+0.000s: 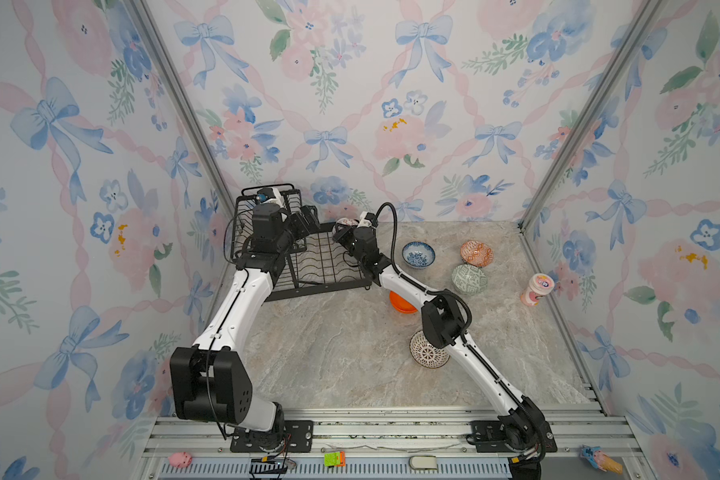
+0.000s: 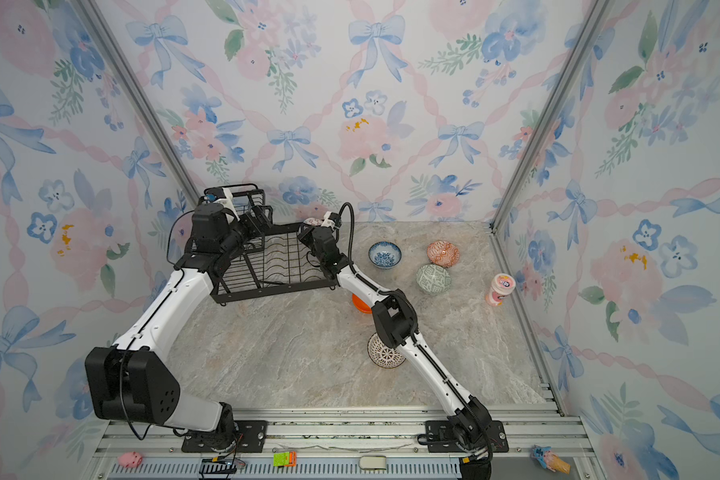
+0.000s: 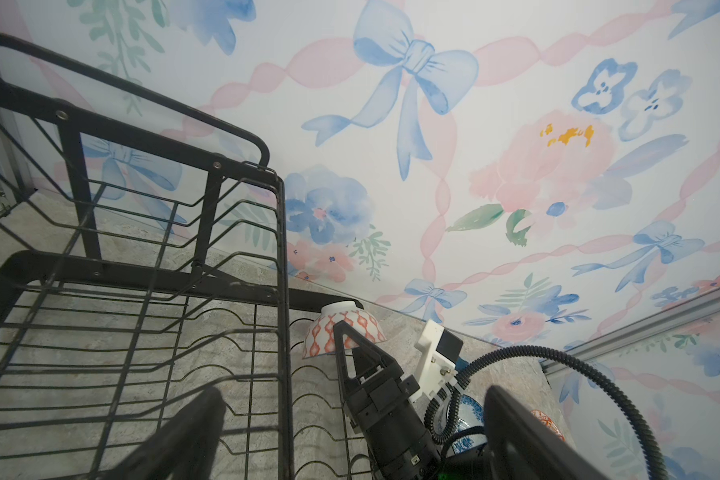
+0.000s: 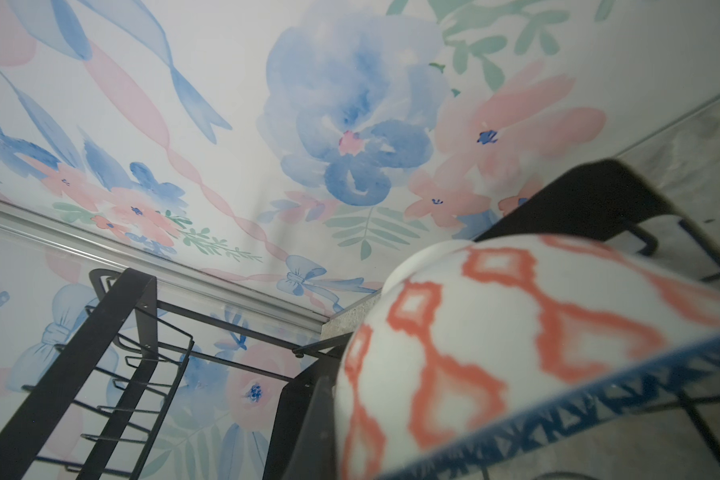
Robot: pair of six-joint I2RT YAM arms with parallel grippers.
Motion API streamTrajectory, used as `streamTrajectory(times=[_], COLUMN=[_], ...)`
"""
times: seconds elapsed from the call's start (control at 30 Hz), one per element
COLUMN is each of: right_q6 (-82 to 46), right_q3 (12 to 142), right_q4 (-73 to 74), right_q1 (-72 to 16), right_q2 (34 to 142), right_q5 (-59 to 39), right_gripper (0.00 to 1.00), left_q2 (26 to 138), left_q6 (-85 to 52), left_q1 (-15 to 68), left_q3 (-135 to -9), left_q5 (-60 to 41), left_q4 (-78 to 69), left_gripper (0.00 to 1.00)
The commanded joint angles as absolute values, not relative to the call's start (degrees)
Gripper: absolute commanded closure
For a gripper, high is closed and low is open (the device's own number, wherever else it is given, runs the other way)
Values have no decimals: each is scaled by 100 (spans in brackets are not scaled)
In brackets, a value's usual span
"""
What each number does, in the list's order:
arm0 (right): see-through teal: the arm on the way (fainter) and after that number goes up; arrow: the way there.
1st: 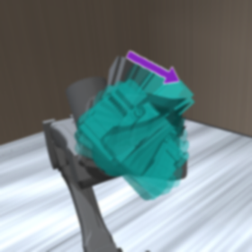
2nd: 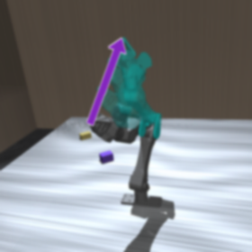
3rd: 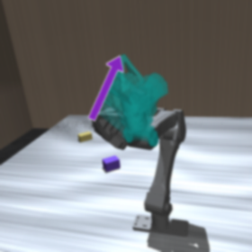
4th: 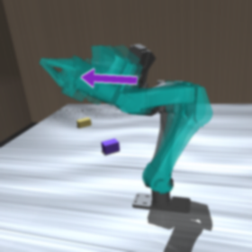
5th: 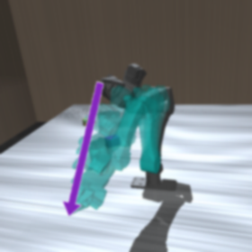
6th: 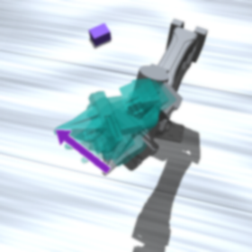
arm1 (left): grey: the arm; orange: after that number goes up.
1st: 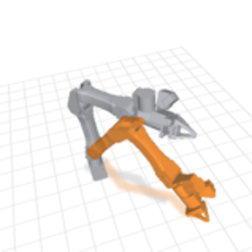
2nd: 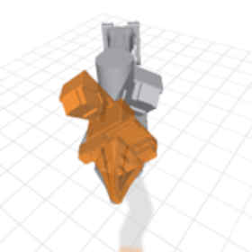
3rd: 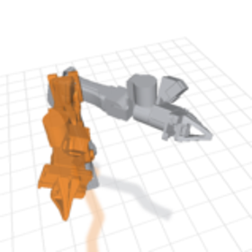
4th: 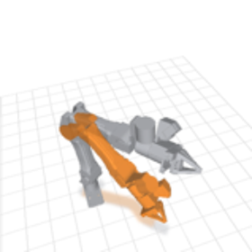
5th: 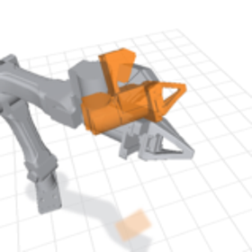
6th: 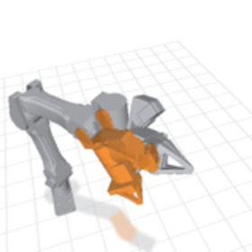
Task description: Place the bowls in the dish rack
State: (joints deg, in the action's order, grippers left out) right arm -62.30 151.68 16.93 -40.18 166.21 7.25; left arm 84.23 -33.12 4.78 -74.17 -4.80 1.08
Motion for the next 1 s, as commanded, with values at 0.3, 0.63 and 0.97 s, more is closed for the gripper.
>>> streamTrajectory(times=[0.3, 0.63, 0.97], right_q6=[-6021, -6052, -5747], right_q3=[14925, 14426, 14294], right_q4=[2180, 2260, 1992], right_q1=[-4134, -4148, -4174], right_q2=[16014, 15484, 15026], right_q5=[522, 372, 203], right_gripper=[100, 100, 100], left_q2=[8230, 7929, 6738], left_q6=[-2666, -2846, -3508], left_q1=[450, 264, 264], left_q3=[-7952, -7935, -6798], left_q5=[-304, -716, -883], left_q4=[874, 1146, 1119], left_gripper=[2, 5, 6])
